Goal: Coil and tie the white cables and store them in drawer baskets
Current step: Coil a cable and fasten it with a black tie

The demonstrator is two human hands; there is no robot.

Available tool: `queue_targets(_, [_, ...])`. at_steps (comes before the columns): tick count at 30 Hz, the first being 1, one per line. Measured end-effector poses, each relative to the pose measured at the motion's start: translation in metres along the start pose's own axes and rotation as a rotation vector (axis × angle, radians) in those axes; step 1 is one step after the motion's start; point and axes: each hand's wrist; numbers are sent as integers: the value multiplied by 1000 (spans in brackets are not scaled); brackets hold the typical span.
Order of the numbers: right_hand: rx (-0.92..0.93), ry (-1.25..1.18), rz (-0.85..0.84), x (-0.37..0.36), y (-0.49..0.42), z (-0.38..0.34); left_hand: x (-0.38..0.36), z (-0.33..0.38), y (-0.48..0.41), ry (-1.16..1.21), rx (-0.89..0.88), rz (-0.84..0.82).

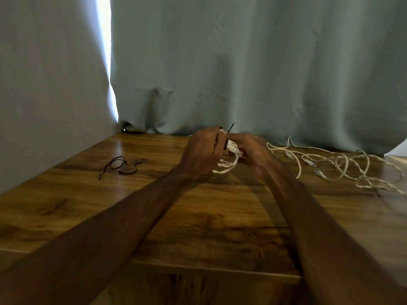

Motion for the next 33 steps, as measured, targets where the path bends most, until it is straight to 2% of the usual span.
queue_targets(5, [-150,-14,36,3,-8,4,-8,17,4,-110,-23,170])
queue_targets(15, [-342,-87,11,8,-9,6,-14,22,5,-112,-50,151])
queue_targets(23, [-373,-30,5,6,-6,7,-15,13,4,-1,-14,95])
queue_targets(29, [-162,152,44,8,-9,8,-15,2,0,40,171,58])
queue_targets(31, [29,338,154,9,-10,9,-12,-5,-5,44,253,98])
queue_targets(33, [320,460,237,6,-6,7,-10,-14,-8,34,326,132])
Point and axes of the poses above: each hand's wrist, its own y-axis away from the middle knuckle, its own x-axis out of the back of the hand, z = x × y, and after that the axes turned 3 degrees about -y, right-handed
